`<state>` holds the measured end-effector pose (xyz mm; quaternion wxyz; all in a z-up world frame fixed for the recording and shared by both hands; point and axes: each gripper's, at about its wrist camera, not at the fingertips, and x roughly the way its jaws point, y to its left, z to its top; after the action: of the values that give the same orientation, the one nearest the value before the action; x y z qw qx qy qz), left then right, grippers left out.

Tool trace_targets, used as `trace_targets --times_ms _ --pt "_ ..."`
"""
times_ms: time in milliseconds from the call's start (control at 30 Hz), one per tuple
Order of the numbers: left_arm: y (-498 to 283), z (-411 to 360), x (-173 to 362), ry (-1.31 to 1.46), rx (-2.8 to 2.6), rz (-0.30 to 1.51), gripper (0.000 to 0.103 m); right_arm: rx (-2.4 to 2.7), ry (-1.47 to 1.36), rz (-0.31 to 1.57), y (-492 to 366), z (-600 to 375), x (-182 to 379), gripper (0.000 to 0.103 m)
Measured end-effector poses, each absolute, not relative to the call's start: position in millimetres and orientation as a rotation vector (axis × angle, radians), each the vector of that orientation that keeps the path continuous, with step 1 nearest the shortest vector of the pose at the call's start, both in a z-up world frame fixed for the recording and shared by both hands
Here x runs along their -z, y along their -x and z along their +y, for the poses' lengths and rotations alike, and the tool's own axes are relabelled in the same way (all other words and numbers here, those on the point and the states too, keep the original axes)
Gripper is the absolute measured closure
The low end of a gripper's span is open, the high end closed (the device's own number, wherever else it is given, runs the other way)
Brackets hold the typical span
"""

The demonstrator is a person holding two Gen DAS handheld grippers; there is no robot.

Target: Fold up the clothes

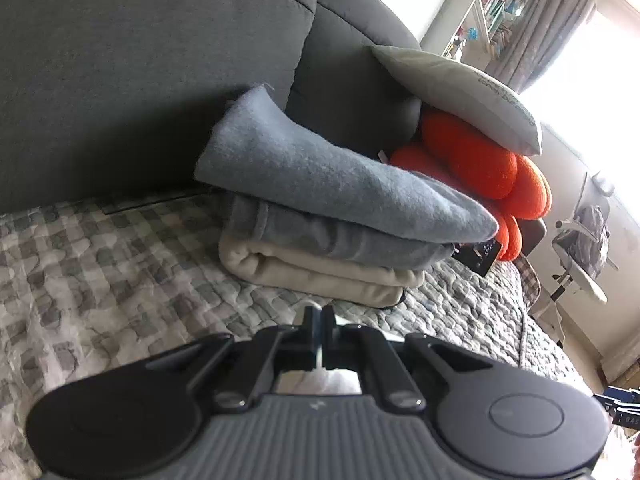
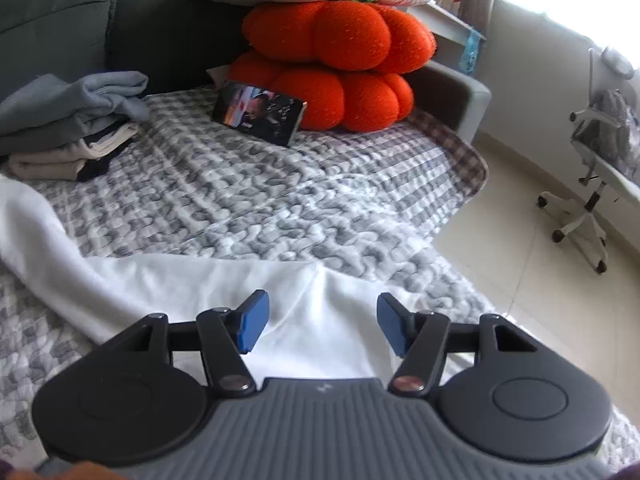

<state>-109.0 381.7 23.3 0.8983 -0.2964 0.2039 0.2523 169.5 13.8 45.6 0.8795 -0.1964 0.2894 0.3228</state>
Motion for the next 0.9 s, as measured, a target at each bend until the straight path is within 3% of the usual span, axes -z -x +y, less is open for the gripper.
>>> trace_targets --times_ms 433,467,500,600,767,900 --pt "105 373 -28 0.574 -0.532 0.420 0.102 -0.694 0.378 0.714 -194 34 -27 0.041" --pt "105 374 -29 0.570 -0.541 0.415 0.102 -0.699 0.398 0.719 -194 41 -22 0.047" --pt "105 374 -30 0.566 -0.550 0.410 0.102 -0.708 0.419 0.724 -194 49 -16 0.072" --pt "104 375 -34 0.551 -0.574 0.394 0.102 -0.673 0.496 0.650 -185 64 -14 0.096" --pt "102 379 -48 0.548 -0.587 0.345 0.102 -0.589 0.479 0.498 -177 65 -26 0.098" --pt "95 374 -45 0.495 -0.608 0.365 0.102 -0.565 0.491 0.519 -184 70 -16 0.098"
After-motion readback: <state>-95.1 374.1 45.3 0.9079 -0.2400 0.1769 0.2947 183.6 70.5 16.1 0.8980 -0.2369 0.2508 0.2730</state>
